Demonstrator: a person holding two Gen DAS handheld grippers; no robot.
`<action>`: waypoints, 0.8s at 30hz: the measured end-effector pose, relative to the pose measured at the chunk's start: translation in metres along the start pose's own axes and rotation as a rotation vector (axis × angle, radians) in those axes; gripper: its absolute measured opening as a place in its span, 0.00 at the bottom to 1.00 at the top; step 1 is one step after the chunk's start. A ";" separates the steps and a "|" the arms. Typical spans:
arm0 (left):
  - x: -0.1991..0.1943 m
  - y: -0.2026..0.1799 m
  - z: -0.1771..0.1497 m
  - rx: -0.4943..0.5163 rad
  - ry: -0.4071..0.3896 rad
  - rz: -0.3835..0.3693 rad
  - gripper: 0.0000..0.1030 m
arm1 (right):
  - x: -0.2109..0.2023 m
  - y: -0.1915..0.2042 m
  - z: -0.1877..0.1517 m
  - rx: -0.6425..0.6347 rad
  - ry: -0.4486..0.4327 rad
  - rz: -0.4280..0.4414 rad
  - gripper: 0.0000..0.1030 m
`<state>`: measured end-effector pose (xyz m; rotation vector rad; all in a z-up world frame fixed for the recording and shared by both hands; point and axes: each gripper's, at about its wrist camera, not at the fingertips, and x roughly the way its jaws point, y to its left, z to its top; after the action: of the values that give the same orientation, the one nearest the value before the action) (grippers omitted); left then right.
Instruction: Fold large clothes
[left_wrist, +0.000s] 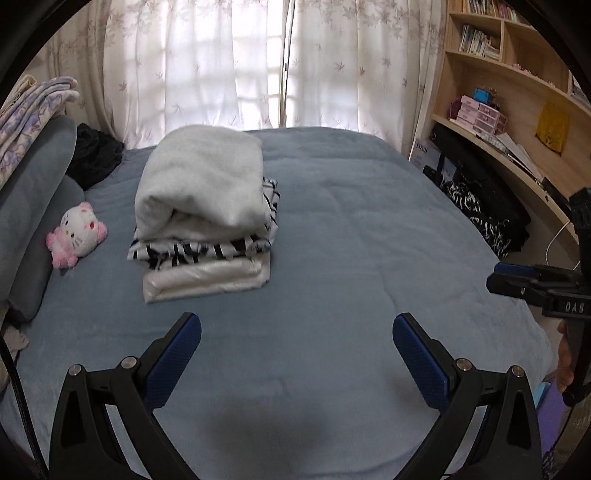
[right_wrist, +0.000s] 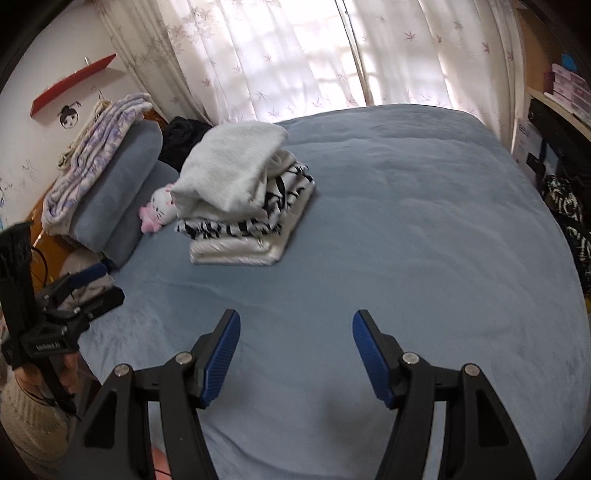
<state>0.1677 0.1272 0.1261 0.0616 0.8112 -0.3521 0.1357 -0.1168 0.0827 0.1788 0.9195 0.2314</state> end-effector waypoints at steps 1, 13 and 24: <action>-0.002 -0.003 -0.004 -0.002 -0.002 0.004 1.00 | -0.002 -0.002 -0.006 0.004 0.000 -0.002 0.62; -0.026 -0.069 -0.111 -0.083 -0.115 0.094 1.00 | -0.041 0.009 -0.129 0.004 -0.144 -0.095 0.75; -0.033 -0.103 -0.173 -0.128 -0.102 0.171 1.00 | -0.037 0.014 -0.176 0.028 -0.146 -0.131 0.78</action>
<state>-0.0086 0.0721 0.0384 -0.0067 0.7199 -0.1403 -0.0290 -0.1044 0.0102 0.1581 0.7861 0.0831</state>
